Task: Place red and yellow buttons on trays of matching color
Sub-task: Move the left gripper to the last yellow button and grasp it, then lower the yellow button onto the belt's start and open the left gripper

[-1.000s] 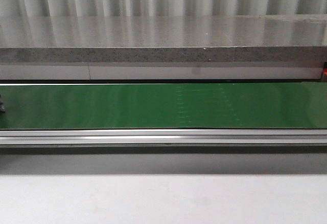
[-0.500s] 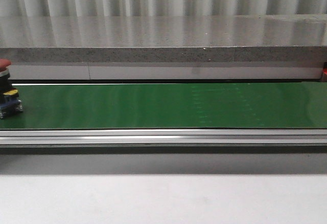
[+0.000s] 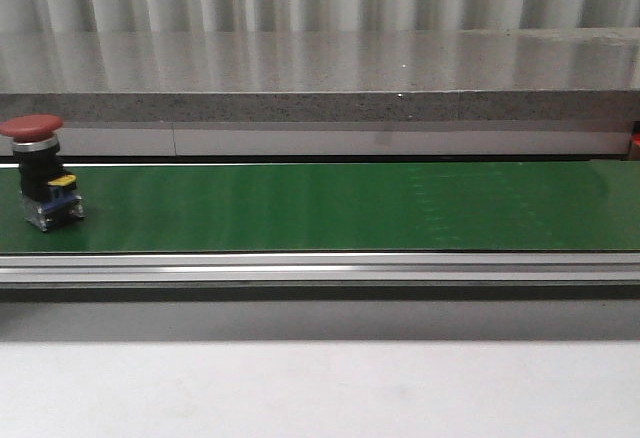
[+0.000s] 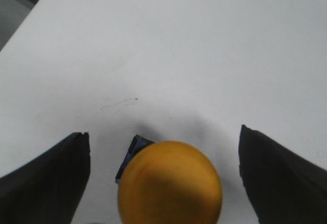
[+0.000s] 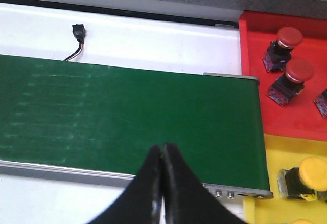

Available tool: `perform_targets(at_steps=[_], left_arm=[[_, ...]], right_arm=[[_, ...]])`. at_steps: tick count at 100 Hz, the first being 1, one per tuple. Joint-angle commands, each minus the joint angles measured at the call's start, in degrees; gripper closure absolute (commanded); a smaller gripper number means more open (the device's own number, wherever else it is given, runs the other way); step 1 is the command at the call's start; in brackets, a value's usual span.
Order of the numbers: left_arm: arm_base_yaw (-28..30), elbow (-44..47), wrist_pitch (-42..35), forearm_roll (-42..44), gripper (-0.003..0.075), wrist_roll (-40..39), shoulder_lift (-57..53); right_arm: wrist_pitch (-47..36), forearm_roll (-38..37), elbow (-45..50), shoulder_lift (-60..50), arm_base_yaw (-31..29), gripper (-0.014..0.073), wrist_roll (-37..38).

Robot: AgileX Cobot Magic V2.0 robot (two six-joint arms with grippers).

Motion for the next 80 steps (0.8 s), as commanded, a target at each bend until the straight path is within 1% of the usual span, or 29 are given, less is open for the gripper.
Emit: perform_targets(at_steps=[1, 4, 11, 23, 28, 38, 57, 80], left_arm=[[0.2, -2.0, -2.2, -0.8, 0.0197, -0.3, -2.9], [0.2, -2.0, -2.1, -0.8, 0.0226, -0.3, -2.9], [0.2, -2.0, -1.4, -0.8, 0.0329, -0.3, -2.9], [0.2, -2.0, 0.6, -0.8, 0.0556, -0.3, -2.9], [0.2, -2.0, 1.1, -0.8, 0.0631, -0.3, -3.2], [-0.2, -2.0, 1.8, -0.7, 0.074, -0.3, -4.9], [-1.0, -2.0, 3.6, -0.7, 0.074, -0.3, -11.4], [-3.0, -1.7, 8.2, -0.7, 0.074, -0.3, -21.7]], right_arm=[[-3.4, 0.1, -1.5, -0.2, 0.2, 0.0661, -0.4], [-3.4, 0.1, -1.5, -0.2, 0.2, 0.0661, -0.4], [-3.4, 0.1, -1.5, -0.2, 0.2, 0.0661, -0.4], [-3.4, 0.1, -1.5, -0.2, 0.2, 0.0661, -0.4], [-3.4, 0.1, -1.5, -0.2, 0.2, 0.0661, -0.4], [-3.4, 0.1, -1.5, -0.2, 0.2, 0.0661, -0.4], [-3.4, 0.1, -1.5, -0.2, 0.2, 0.0661, -0.4], [-3.4, 0.1, -1.5, -0.2, 0.2, 0.0661, -0.4]])
